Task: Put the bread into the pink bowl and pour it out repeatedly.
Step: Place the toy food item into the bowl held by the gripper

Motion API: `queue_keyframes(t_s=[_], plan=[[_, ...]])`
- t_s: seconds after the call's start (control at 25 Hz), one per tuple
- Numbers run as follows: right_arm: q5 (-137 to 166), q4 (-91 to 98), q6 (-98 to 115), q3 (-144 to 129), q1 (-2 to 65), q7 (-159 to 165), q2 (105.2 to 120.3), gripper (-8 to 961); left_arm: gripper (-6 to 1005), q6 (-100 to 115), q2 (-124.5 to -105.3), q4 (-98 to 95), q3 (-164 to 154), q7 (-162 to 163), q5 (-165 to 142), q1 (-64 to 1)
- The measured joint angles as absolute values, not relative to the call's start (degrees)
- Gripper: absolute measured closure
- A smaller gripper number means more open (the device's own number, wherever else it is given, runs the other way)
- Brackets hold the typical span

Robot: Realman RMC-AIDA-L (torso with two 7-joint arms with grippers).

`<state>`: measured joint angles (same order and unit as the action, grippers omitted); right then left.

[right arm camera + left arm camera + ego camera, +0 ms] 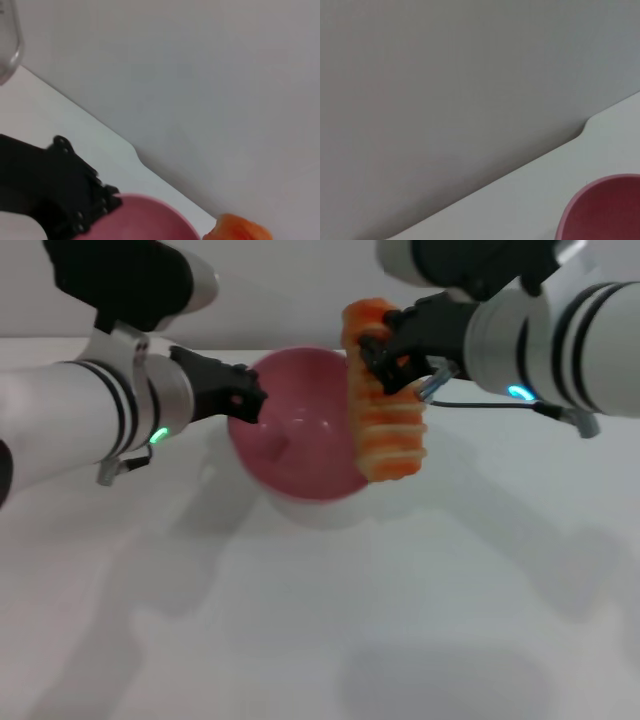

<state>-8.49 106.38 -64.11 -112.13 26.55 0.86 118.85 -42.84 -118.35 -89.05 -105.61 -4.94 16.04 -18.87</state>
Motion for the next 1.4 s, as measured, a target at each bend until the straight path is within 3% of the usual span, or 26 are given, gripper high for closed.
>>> queue_keyframes(t_s=[0.64,0.8,1.0,1.4], plan=[[-9.32,97.22,-53.53,-115.23,28.25,-0.15,119.08,777,959,-42.94,-118.39,-90.42,-108.66,-3.27,16.08,-19.57],[-8.36,99.24,-53.29,-116.00,26.60,-0.12,119.19,757,959,-42.94,-118.39,-90.32,-108.41,-3.25,16.06,-19.69],[-8.20,99.94,-53.14,-115.71,25.68,0.65,119.28,488,959,-42.68,-118.38,-90.14,-108.28,-3.25,15.73,-19.69],[-1.05,102.93,-54.39,-112.20,22.11,9.13,119.27,276,959,-39.52,-118.28,-89.39,-108.63,-4.08,10.85,-19.03]])
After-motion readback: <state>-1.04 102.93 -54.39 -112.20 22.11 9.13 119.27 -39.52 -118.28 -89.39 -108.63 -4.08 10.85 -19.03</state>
